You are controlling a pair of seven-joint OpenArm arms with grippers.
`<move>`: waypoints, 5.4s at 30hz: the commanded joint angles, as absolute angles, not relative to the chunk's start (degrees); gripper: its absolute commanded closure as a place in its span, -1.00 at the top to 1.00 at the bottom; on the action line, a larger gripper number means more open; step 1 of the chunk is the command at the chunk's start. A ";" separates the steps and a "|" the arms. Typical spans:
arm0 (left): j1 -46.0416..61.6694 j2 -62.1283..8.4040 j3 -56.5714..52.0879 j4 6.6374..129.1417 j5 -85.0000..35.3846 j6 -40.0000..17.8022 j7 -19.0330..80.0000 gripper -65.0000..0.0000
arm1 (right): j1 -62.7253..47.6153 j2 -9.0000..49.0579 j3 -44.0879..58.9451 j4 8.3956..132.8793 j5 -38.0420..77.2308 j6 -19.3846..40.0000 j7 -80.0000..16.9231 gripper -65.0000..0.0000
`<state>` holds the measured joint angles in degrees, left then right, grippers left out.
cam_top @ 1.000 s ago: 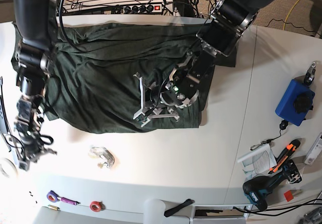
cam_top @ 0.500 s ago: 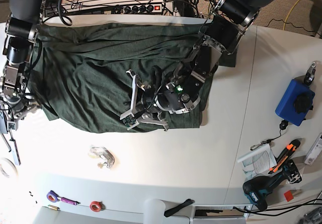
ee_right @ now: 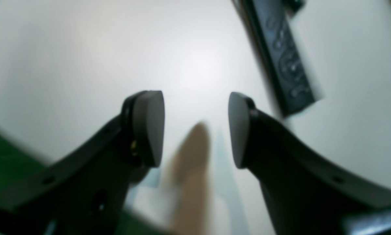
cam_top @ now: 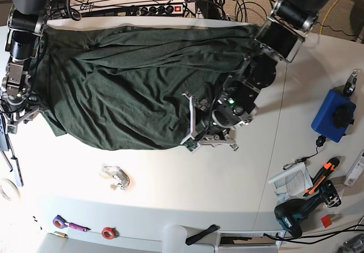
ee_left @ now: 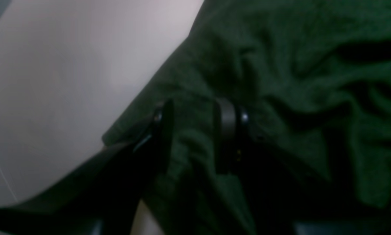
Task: Layout the t-shirt on the table in an organized manner, then fold the t-shirt properly
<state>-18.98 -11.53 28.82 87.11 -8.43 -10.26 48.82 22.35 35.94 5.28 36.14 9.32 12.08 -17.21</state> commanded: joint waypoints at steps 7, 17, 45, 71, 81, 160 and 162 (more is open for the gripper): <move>-20.47 -11.64 28.60 87.99 -8.58 -10.07 47.64 -0.33 | 23.20 36.69 17.28 41.43 35.18 38.06 -37.10 -0.04; -20.47 -11.60 28.60 87.99 -8.84 -10.07 46.35 -0.33 | 23.16 36.18 30.35 41.41 44.23 40.00 -46.74 -0.04; -15.25 -11.40 2.07 84.18 -24.51 -17.89 45.80 -0.33 | 22.55 30.92 30.46 41.41 32.32 37.32 -28.27 -0.04; -23.49 -10.00 2.07 66.85 -33.85 -20.82 47.53 -0.60 | 22.57 25.67 19.77 41.41 18.28 26.61 -21.85 -0.90; -23.33 -10.04 2.04 66.85 -35.00 -26.06 43.44 -1.00 | 22.57 25.74 19.99 41.41 14.92 26.52 -18.24 -1.00; -16.08 -14.11 12.62 77.62 -22.72 -30.79 41.50 -0.12 | 16.82 35.73 39.07 45.54 60.60 40.00 -50.78 -1.00; -16.53 -14.26 12.56 77.65 -24.23 -31.35 42.02 -0.12 | 16.82 35.73 39.07 45.54 60.60 40.00 -50.76 -1.00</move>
<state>-14.98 -14.02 12.84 76.75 -23.38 -31.05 43.16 15.84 33.98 38.87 44.49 59.22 39.24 -52.05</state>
